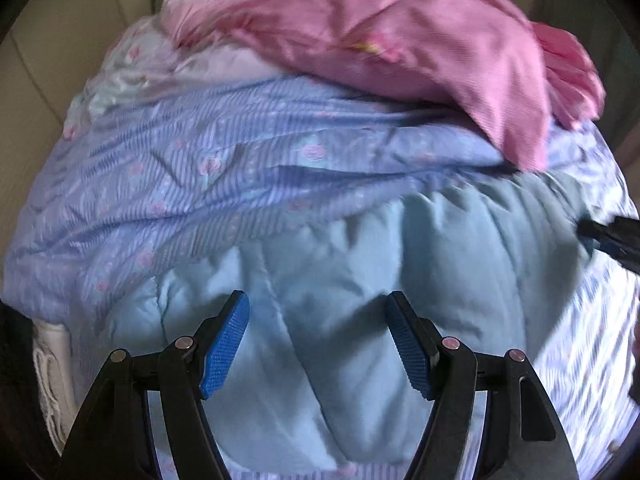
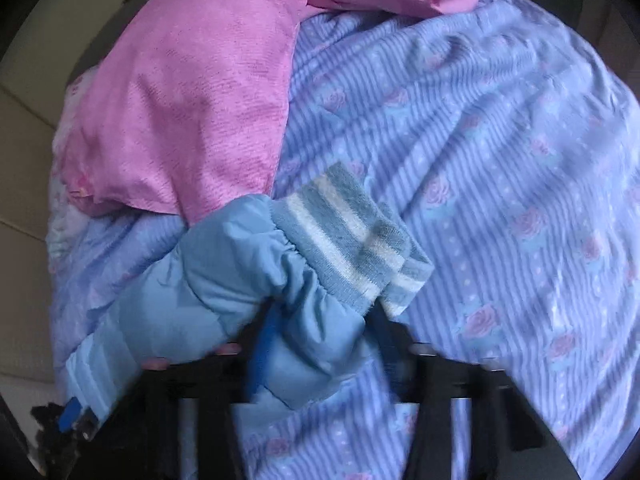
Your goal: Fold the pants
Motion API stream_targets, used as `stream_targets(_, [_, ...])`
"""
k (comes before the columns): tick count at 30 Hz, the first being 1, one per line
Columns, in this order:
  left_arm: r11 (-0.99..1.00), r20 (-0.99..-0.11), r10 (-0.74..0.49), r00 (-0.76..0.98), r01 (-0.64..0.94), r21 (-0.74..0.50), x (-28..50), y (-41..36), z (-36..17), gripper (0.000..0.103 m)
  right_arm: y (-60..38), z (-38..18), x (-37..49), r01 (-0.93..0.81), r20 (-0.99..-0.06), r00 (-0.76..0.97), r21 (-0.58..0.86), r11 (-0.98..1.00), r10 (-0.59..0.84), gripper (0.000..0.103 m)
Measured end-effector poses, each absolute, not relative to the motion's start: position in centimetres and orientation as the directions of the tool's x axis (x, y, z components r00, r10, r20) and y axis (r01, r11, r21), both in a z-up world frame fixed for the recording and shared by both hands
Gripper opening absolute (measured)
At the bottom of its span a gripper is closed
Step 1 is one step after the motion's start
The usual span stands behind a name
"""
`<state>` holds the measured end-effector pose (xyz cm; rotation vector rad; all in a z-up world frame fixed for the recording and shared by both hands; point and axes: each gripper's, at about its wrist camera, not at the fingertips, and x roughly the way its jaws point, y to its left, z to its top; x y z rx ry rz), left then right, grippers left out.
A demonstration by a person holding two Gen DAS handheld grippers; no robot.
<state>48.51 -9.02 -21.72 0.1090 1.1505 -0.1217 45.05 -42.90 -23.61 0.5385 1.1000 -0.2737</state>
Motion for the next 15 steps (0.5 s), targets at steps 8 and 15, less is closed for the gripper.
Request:
stream_targets(8, [0.976,-0.931,0.069,0.358,0.171,0.138,51.7,-10.2,-24.7,0.080,-42.8,-22.8,44.6,0.506,-0.906,0.421,0.196,0.840,-0.042,0.029])
stream_targets(15, [0.988,-0.853,-0.011,0.522,0.136,0.071,46.1,-5.9,-18.0,0.079,-38.2,-17.2,39.3,0.429,-0.805,0.555,0.061,0.901,-0.209,0.059])
